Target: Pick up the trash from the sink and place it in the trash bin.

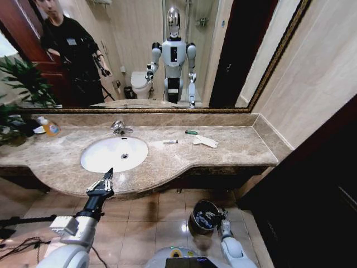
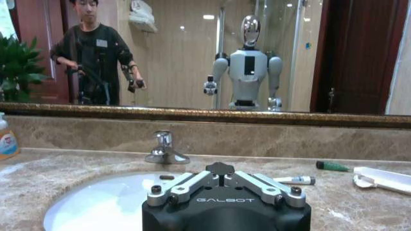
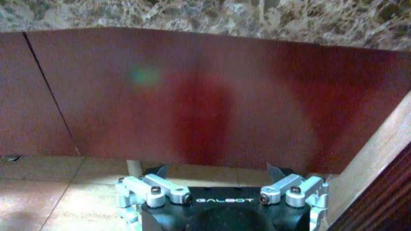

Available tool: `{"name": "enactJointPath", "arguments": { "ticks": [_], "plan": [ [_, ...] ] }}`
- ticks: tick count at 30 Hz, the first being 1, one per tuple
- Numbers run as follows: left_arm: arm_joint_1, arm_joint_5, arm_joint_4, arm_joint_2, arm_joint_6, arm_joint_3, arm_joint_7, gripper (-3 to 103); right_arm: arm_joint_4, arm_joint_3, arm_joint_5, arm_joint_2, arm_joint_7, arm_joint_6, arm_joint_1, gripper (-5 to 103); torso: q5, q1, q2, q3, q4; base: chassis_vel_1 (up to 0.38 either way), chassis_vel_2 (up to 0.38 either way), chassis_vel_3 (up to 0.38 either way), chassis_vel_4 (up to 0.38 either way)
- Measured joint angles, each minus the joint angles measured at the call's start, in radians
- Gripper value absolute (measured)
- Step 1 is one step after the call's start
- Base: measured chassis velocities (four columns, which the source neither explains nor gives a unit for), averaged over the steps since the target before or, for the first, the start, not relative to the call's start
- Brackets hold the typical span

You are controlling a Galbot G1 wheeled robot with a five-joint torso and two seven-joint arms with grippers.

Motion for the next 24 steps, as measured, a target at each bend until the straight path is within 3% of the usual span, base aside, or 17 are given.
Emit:
{"name": "enactJointPath", "arguments": {
  "ticks": [14, 24],
  "plan": [
    [0.0, 0.0, 0.0, 0.0, 0.0, 0.0, 0.0, 0, 0.302, -0.003, 0.035, -0.069, 0.045, 0.03, -0.152, 100, -0.0001, 0.0, 0.0, 0.0, 0.0, 0.0, 0.0, 0.0, 0.0],
    [0.0, 0.0, 0.0, 0.0, 0.0, 0.0, 0.0, 0, 0.664, -0.016, 0.061, -0.116, 0.088, 0.064, -0.363, 100, -0.0001, 0.0, 0.0, 0.0, -0.0001, 0.0, 0.0, 0.0, 0.0]
  ]
}}
